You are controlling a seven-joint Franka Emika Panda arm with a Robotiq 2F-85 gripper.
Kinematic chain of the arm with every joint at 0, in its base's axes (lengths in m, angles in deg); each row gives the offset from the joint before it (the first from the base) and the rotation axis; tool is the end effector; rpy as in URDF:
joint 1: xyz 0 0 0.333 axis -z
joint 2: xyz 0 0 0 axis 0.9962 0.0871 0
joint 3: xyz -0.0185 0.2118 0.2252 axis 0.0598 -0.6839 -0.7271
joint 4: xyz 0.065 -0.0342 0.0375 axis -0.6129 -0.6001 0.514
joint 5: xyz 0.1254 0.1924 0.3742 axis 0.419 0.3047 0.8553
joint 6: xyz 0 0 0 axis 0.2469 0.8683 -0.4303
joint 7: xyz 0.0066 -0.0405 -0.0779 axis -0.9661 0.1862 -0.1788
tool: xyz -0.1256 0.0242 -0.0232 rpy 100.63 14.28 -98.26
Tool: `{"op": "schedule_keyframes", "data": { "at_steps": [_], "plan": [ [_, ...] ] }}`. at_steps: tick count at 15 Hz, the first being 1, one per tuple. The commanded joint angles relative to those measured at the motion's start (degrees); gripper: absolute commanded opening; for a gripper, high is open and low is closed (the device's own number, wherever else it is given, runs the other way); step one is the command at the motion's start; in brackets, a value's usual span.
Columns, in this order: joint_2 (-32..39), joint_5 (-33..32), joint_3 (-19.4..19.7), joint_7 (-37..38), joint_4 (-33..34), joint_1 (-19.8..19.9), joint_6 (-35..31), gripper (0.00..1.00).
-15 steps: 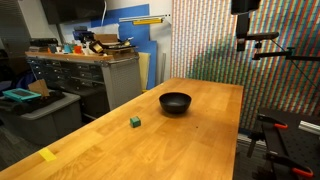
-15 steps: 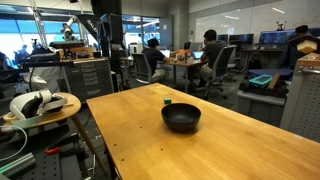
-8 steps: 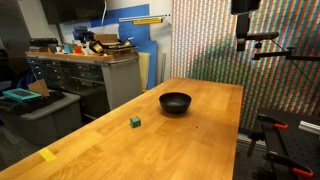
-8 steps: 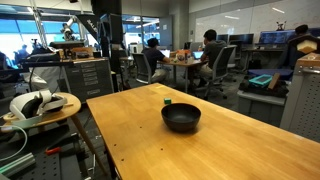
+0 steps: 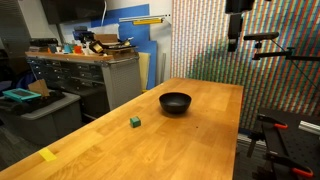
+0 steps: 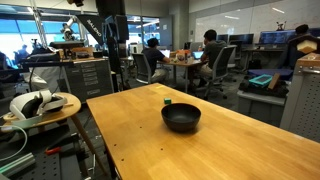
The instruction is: Put the green block in the bowl
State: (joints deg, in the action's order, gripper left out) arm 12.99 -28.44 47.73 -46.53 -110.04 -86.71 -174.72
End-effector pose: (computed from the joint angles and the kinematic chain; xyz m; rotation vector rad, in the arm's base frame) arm 0.4232 0.0153 0.3949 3.1061 0.0025 -0.0316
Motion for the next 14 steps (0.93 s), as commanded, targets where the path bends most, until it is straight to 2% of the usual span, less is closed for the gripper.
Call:
{"op": "schedule_keyframes", "data": {
  "at_steps": [1, 7, 14],
  "plan": [
    [4.27, -0.52, -2.23, 2.24, 3.57, 0.28, -3.97, 1.00],
    [13.97, -1.85, -5.29, 5.62, 13.03, 0.15, -5.52, 1.00],
    [29.42, -6.39, -6.71, 9.25, 28.29, -0.85, -5.33, 1.00]
  ]
}}
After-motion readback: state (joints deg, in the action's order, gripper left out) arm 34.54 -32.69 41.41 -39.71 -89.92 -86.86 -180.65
